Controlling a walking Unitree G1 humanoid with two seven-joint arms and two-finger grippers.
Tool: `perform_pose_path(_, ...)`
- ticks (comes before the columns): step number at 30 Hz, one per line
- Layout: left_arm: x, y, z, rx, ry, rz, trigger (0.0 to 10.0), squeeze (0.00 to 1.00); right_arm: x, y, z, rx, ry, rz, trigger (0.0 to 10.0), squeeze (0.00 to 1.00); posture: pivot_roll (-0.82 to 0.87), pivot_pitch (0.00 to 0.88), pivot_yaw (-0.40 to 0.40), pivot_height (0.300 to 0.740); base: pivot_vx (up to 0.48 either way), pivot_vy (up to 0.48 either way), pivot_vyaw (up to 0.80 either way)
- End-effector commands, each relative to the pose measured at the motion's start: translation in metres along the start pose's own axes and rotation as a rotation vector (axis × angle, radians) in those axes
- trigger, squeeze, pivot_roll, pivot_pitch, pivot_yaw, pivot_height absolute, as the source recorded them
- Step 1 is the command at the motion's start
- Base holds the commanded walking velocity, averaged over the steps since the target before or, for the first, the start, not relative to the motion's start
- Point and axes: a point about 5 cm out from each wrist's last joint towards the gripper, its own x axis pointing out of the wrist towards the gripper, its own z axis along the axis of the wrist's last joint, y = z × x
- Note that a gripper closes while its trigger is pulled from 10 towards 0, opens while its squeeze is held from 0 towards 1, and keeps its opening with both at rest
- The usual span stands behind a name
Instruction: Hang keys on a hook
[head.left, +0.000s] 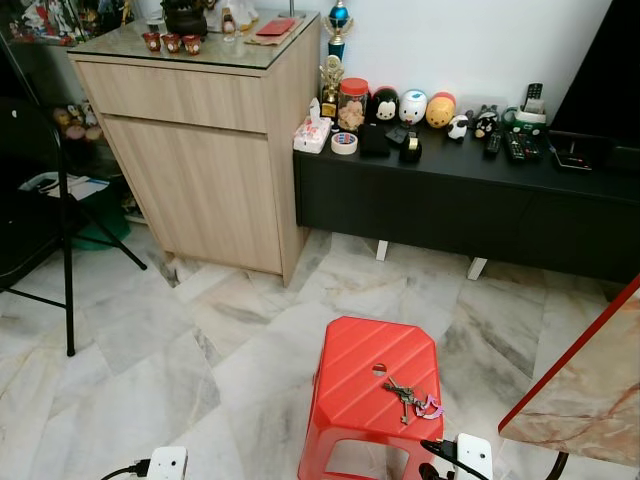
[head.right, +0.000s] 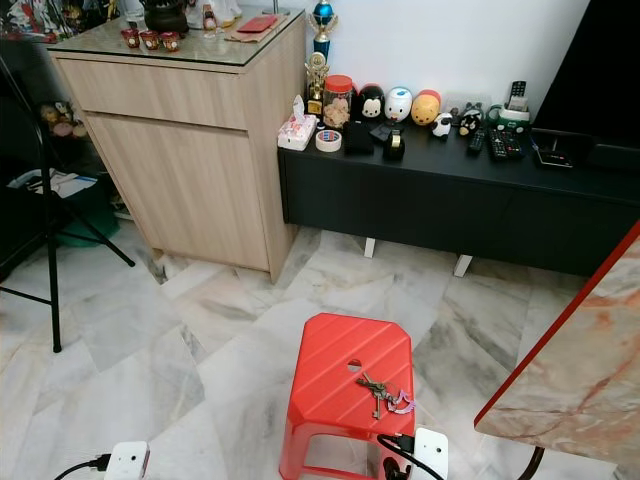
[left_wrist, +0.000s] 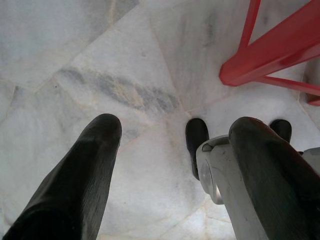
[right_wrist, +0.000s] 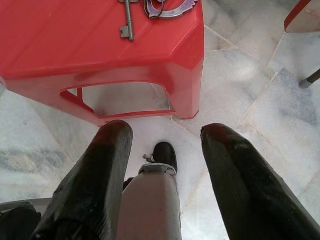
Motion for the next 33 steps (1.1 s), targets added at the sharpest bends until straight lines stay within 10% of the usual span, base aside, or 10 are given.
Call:
perform_pose_path(1,-0.001,-0.001,-0.006,-0.009,0.018,-0.004,10.0,0.0,0.0,-0.002,-0.001,0.008,0.007,-0.009,10.0,0.0,-0.04,0.0,-0.032,0.74,0.0,0.0,0.0)
perform_pose_path(18,-0.001,-0.001,-0.006,-0.012,0.025,-0.003,10.0,0.0,-0.001,-0.008,0.003,0.014,-0.031,-0.051,10.0,0.0,-0.04,0.002,-0.036,0.74,0.0,0.0,0.0)
perform_pose_path(33,-0.001,0.001,-0.007,-0.013,0.013,0.009,10.0,0.0,-0.011,-0.007,0.073,-0.081,-0.533,-0.088,10.0,0.0,-0.04,0.005,-0.035,0.74,0.0,0.0,0.0)
